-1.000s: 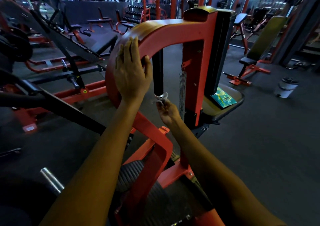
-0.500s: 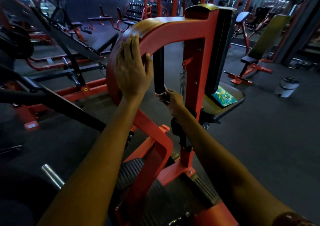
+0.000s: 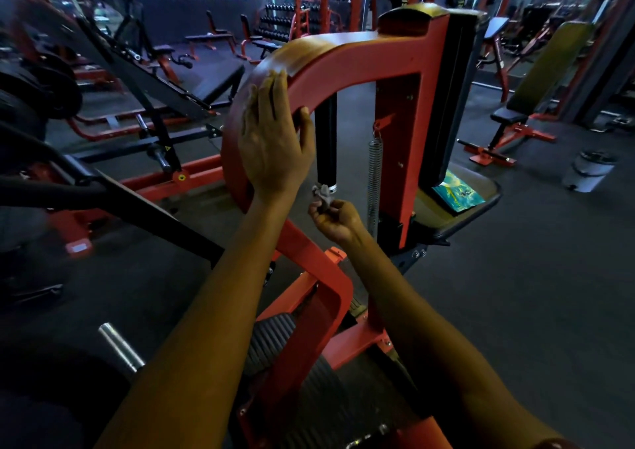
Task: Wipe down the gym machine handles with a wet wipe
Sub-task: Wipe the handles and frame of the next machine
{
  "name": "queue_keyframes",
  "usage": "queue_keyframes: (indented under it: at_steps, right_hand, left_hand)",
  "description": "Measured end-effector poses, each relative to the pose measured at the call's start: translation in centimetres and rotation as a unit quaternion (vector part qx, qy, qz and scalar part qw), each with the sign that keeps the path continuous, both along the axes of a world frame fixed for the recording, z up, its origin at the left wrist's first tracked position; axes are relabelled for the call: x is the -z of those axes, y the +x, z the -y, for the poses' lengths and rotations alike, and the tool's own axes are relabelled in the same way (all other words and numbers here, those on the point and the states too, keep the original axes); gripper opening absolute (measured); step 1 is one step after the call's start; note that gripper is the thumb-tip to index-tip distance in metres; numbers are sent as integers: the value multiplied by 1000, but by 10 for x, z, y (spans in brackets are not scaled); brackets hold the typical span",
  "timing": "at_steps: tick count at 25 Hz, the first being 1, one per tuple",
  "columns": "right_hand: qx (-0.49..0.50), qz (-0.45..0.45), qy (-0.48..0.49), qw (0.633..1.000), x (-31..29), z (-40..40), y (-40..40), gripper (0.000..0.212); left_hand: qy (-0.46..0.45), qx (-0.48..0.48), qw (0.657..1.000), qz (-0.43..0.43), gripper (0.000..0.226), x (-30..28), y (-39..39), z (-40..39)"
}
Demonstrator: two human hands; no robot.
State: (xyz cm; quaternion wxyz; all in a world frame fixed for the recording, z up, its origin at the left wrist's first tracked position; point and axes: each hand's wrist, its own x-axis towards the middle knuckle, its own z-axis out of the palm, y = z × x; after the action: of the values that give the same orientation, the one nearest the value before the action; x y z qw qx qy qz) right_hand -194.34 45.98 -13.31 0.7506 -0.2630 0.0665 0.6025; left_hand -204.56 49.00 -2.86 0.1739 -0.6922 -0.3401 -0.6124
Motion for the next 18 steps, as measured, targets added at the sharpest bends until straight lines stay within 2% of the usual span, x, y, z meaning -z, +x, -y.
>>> queue_keyframes:
  at_steps: [2, 5, 7, 8, 9, 10, 11, 12, 13, 14, 16, 18]
  right_hand:
    - [-6, 2, -16, 1000, 3, 4, 4, 27]
    - [13, 12, -16, 1000, 1, 12, 15, 44]
    - [50, 66, -4, 997, -9, 16, 28, 50]
    - [70, 104, 3, 992, -16, 19, 34, 42]
    - [101, 179, -8, 979, -21, 19, 39, 32]
    - [139, 299, -46, 943, -24, 16, 40, 22]
    - [170, 444, -96, 875, -22, 12, 39, 15]
    - [187, 568, -137, 790, -16, 9, 35, 13]
    - [195, 637, -156, 729, -8, 6, 28, 15]
    - [207, 663, -158, 701, 0, 5, 19, 17]
    - [224, 693, -154, 668, 17, 10, 9, 15]
    - [199, 739, -142, 628, 22, 23, 6, 11]
  left_hand:
    - [-4, 5, 1000, -2, 45, 1, 0, 0]
    - [-5, 4, 1000, -1, 46, 1, -1, -1]
    - [1, 2, 1000, -1, 46, -1, 0, -1]
    - [3, 1, 1000, -1, 46, 0, 0, 0]
    - [5, -1, 1000, 0, 46, 1, 0, 0]
    - [5, -2, 1000, 1, 46, 1, 1, -1]
    - [2, -2, 1000, 2, 46, 1, 1, -1]
    - [-2, -4, 1000, 4, 46, 1, 1, -1]
    - [-7, -5, 1000, 5, 46, 1, 1, 0]
    - [-10, -3, 1000, 6, 46, 0, 1, 0]
    - [-9, 0, 1000, 7, 47, 1, 1, 1]
    - [-8, 4, 1000, 8, 47, 0, 1, 2]
